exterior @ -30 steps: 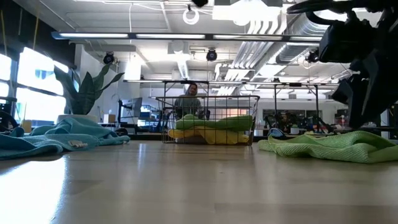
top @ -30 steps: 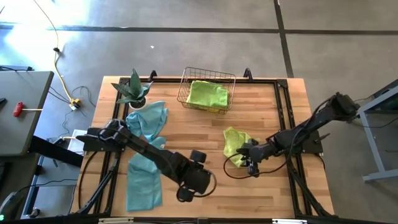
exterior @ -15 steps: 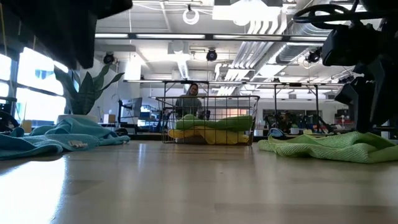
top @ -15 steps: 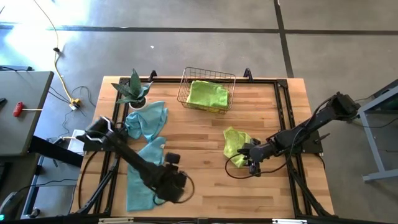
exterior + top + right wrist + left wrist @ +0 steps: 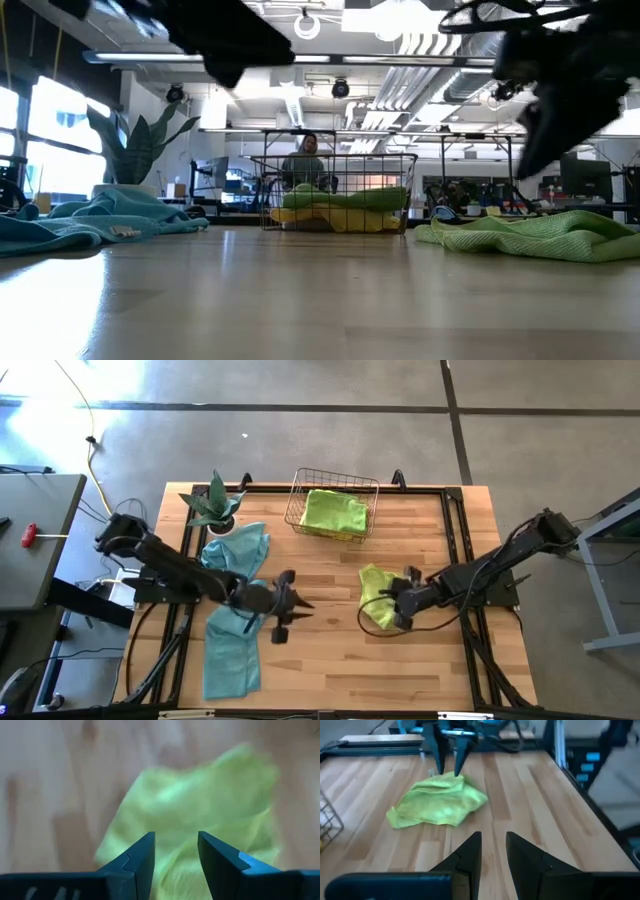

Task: Fold microfiber towels
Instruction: Fold the light green microfiber towel

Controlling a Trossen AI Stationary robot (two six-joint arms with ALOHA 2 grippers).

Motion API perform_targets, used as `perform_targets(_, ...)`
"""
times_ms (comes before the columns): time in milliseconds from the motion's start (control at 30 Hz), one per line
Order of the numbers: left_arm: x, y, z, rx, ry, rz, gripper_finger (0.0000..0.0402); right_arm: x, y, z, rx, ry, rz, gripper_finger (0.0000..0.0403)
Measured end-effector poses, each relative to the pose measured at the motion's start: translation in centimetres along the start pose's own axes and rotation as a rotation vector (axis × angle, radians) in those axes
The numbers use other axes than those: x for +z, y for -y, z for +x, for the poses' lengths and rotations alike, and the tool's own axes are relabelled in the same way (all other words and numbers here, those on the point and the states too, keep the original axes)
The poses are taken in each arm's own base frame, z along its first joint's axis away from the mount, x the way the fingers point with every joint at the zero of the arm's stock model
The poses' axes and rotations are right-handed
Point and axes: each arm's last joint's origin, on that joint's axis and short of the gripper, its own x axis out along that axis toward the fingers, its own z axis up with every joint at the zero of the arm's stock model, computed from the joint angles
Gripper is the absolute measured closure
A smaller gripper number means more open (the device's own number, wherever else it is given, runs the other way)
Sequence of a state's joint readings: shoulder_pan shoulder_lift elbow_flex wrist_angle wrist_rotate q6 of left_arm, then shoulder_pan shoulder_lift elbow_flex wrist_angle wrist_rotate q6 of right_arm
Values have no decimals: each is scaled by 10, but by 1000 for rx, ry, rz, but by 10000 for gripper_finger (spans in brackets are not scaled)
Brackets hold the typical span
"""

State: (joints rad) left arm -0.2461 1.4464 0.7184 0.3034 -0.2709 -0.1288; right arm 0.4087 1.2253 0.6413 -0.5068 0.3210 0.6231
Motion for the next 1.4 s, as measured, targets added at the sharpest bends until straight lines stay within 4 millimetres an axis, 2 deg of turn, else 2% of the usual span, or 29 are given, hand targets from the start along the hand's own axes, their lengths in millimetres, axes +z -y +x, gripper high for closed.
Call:
perform_targets(100,-9,-12,6,0,74,-94,322,9,3,0,-67,51,28,261)
perform_targets(233,-15,-20,8,-4,50,-167,321,19,10,13,-58,14,124,261)
perform_targets(400,-17,-14,9,-22,43,-138,306,24,28,28,-101,-52,207,252)
perform_targets(600,-16,-9,7,-19,58,-59,274,31,50,32,-161,-62,301,221)
perform_targets(800,-16,-10,7,28,68,-28,255,33,68,39,-231,-78,492,208)
perform_targets(1233,-15,-9,7,22,73,-30,255,25,65,63,-198,-214,476,211)
perform_targets(1400,-15,-9,7,22,76,-50,255,26,61,63,-182,-211,418,256)
